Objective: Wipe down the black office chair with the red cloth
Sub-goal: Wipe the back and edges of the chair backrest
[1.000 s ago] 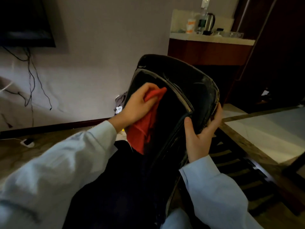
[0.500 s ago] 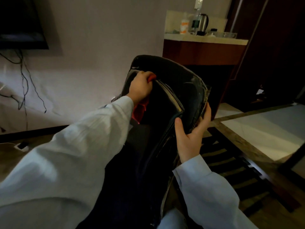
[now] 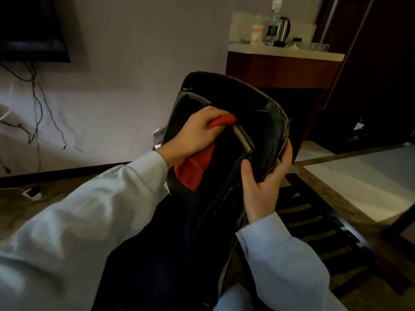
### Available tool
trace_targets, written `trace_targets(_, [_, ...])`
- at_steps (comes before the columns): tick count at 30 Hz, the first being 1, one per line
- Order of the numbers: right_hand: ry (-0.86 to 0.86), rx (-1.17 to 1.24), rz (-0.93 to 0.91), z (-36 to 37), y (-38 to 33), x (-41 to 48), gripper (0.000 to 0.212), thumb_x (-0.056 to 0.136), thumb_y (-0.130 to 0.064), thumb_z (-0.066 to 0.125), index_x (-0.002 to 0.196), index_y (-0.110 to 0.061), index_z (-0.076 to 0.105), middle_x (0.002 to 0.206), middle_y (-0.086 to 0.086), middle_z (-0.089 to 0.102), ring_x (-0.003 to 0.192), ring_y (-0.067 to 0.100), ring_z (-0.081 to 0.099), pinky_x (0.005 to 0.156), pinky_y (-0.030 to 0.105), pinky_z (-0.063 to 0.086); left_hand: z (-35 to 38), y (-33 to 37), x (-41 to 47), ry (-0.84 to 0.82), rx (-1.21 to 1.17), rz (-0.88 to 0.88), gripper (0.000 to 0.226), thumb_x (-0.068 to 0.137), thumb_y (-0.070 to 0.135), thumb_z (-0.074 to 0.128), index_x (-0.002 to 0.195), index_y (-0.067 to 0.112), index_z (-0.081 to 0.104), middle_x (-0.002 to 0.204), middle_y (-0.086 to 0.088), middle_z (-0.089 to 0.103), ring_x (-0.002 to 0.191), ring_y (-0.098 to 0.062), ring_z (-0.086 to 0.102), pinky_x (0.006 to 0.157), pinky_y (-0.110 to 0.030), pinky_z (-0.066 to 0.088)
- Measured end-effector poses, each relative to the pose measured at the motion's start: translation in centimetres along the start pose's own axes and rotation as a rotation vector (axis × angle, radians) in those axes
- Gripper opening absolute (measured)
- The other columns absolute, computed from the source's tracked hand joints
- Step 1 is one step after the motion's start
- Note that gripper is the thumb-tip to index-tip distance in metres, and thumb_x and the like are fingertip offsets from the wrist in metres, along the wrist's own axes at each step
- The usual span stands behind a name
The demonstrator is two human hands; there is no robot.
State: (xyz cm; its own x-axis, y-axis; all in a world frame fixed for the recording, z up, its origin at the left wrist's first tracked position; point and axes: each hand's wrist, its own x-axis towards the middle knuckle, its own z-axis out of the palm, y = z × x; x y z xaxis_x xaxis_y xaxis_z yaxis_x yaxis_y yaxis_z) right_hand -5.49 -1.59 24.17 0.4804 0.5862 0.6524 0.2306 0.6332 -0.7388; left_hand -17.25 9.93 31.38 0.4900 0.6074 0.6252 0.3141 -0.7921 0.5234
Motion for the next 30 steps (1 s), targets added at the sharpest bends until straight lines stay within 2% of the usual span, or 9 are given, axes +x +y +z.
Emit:
trace_targets(3, [0.003, -0.004, 0.001, 0.0, 0.0, 0.0, 0.068, 0.083, -0.013, 0.057, 0.13, -0.045, 0.02, 0.133, -0.017, 0.035, 0.121, -0.009, 0.041, 0.096, 0.01, 0.039, -0.7, -0.5, -0.2, 0.084, -0.038, -0.009, 0.028, 0.088, 0.003, 0.056, 0.114, 0.009, 0.065, 0.11, 0.002, 0.059, 0.102, -0.005, 0.054, 0.092, -0.01, 0.038])
trace_targets(6, [0.007, -0.007, -0.001, 0.0, 0.0, 0.0, 0.068, 0.083, -0.013, 0.057, 0.13, -0.046, 0.021, 0.136, -0.01, 0.036, 0.125, -0.001, 0.042, 0.097, 0.012, 0.04, -1.2, -2.3, 0.9, 0.201, 0.023, -0.14, 0.029, 0.089, 0.001, 0.053, 0.115, 0.005, 0.063, 0.107, 0.002, 0.058, 0.101, -0.008, 0.05, 0.084, -0.006, 0.034])
trace_targets(8, [0.009, -0.011, -0.005, 0.1, 0.1, 0.0, 0.067, 0.083, -0.012, 0.057, 0.131, -0.044, 0.022, 0.134, -0.012, 0.038, 0.122, -0.004, 0.043, 0.096, 0.01, 0.04, -1.2, -3.5, 2.2, 0.254, 0.061, -0.231, 0.027, 0.088, 0.002, 0.052, 0.112, 0.006, 0.064, 0.104, 0.005, 0.057, 0.1, -0.007, 0.05, 0.082, -0.008, 0.033])
trace_targets(11, [0.019, -0.022, 0.005, 0.0, 0.3, 0.0, 0.066, 0.082, -0.014, 0.058, 0.129, -0.045, 0.025, 0.132, -0.009, 0.041, 0.119, 0.0, 0.047, 0.094, 0.011, 0.042, -1.0, -5.1, 5.2, 0.285, 0.098, -0.355, 0.022, 0.087, 0.01, 0.052, 0.106, 0.01, 0.064, 0.104, -0.001, 0.065, 0.098, -0.017, 0.059, 0.082, -0.019, 0.04])
trace_targets(14, [0.018, -0.029, 0.021, 0.0, 0.4, 0.0, 0.067, 0.081, -0.017, 0.058, 0.128, -0.047, 0.023, 0.133, -0.007, 0.04, 0.118, -0.003, 0.046, 0.092, 0.008, 0.041, -0.2, -5.0, 7.1, 0.225, 0.114, -0.406, 0.027, 0.089, 0.017, 0.05, 0.113, 0.014, 0.063, 0.111, -0.013, 0.064, 0.103, -0.03, 0.059, 0.089, -0.034, 0.047])
trace_targets(17, [0.026, -0.028, 0.021, 0.0, 0.5, 0.0, 0.066, 0.08, -0.017, 0.058, 0.129, -0.045, 0.023, 0.13, -0.015, 0.038, 0.114, -0.016, 0.043, 0.09, 0.004, 0.039, 0.9, -4.3, 7.2, 0.226, 0.109, -0.403, 0.028, 0.093, 0.021, 0.048, 0.117, 0.016, 0.061, 0.113, -0.012, 0.065, 0.104, -0.03, 0.059, 0.091, -0.035, 0.046])
trace_targets(21, [0.045, -0.022, 0.001, 0.2, 0.7, 0.0, 0.064, 0.08, -0.015, 0.057, 0.129, -0.038, 0.023, 0.129, -0.022, 0.033, 0.111, -0.024, 0.04, 0.086, 0.0, 0.036, 1.3, -3.8, 5.9, 0.23, 0.09, -0.35, 0.025, 0.095, 0.024, 0.048, 0.113, 0.013, 0.062, 0.103, -0.009, 0.065, 0.091, -0.024, 0.061, 0.081, -0.029, 0.044])
trace_targets(25, [0.045, -0.02, 0.002, 0.2, 0.6, -0.1, 0.063, 0.08, -0.024, 0.059, 0.129, -0.04, 0.023, 0.13, -0.018, 0.034, 0.113, -0.021, 0.041, 0.087, 0.001, 0.037, 1.3, -2.3, 3.9, 0.191, 0.012, -0.26, 0.028, 0.093, 0.023, 0.052, 0.117, 0.013, 0.062, 0.108, -0.01, 0.065, 0.099, -0.025, 0.061, 0.093, -0.039, 0.046])
trace_targets(30, [0.048, -0.027, 0.012, 0.3, 0.4, -0.1, 0.068, 0.081, -0.016, 0.057, 0.128, -0.047, 0.019, 0.136, -0.008, 0.036, 0.118, -0.013, 0.042, 0.088, 0.003, 0.037, 0.9, 0.0, 0.7, 0.102, -0.113, -0.093, 0.034, 0.091, 0.013, 0.057, 0.125, 0.012, 0.059, 0.118, -0.007, 0.062, 0.11, -0.017, 0.058, 0.099, -0.025, 0.042])
